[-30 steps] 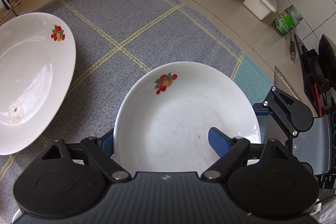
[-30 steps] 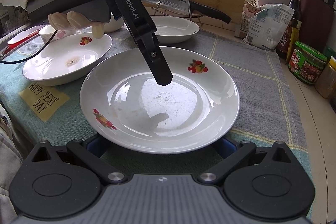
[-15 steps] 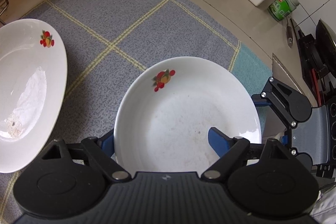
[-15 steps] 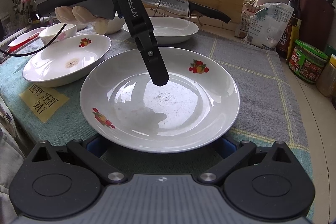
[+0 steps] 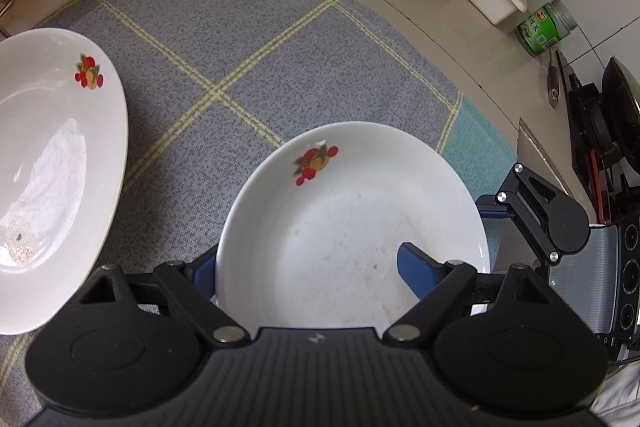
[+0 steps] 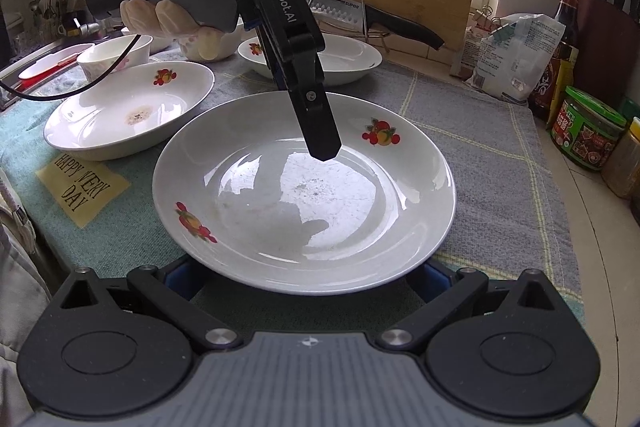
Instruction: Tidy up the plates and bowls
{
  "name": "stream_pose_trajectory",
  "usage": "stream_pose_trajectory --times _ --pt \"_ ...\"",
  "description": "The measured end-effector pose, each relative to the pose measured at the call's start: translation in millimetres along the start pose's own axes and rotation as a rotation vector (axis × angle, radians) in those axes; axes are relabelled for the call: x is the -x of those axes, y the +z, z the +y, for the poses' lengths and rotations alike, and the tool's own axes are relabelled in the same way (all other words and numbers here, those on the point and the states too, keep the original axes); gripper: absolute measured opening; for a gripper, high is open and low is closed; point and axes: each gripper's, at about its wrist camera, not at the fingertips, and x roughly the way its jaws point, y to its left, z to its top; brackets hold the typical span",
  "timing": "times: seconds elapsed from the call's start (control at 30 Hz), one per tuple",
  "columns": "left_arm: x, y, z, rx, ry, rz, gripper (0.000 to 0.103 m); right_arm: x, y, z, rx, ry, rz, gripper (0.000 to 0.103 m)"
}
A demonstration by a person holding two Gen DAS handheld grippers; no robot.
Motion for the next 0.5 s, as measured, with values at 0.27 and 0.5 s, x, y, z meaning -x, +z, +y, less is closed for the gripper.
stream_pose_trajectory --times 0.27,0.5 --pt "-1 -3 -9 -0.052 0.046 0.001 0.089 1 4 2 -0.012 -0.005 0.004 0.103" --pt "4 -3 -12 -0.045 0.035 -0.021 0.089 6 7 -1 -0.011 -0.022 -0.002 0.103"
